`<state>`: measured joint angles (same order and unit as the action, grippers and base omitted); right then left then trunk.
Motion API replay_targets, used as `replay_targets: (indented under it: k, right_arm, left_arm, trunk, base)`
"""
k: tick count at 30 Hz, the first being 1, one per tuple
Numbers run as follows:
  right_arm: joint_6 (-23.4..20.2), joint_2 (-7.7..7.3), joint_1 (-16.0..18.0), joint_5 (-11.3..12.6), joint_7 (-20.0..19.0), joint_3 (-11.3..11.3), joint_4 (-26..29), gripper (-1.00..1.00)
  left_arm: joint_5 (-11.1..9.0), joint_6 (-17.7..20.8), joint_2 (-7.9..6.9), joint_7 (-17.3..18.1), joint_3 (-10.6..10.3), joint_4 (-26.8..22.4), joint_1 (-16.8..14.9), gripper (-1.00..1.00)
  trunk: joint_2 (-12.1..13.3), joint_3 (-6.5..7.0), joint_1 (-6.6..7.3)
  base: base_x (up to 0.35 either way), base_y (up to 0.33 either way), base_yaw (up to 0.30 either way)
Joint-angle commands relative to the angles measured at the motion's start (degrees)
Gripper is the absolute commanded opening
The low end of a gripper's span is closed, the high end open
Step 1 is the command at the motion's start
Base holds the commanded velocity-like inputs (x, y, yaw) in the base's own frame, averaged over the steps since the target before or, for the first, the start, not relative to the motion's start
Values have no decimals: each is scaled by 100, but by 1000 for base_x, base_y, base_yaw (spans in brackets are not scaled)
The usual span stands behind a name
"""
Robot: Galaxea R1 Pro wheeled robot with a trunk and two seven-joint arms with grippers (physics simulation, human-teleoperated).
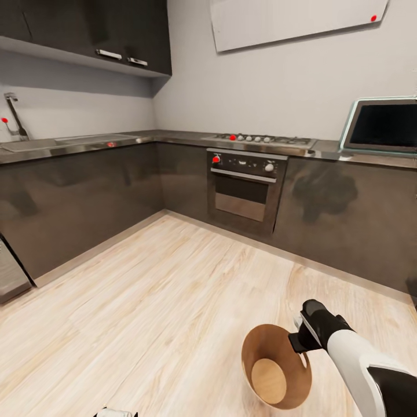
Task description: Put the three can of soda from the living room inside the tash can in the kitchen.
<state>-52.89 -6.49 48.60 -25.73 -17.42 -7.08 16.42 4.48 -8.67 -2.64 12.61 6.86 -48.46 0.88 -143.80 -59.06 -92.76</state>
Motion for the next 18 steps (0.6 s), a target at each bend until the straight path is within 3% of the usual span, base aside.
replay_targets:
  k: [1, 18]
  right_arm:
    - [-11, 2, 1, 73, -23, -19, -3, -100]
    - [150, 22, -9, 94, -40, -48, -21, -100]
  left_arm:
    - [0, 9, 0, -1, 0, 1, 0, 100]
    - [9, 46, 0, -4, 0, 16, -40, 100]
  trunk:
    - [2, 23, 3]
    - [24, 400, 46]
  base:
    - [0, 0, 0]
    - [0, 0, 0]
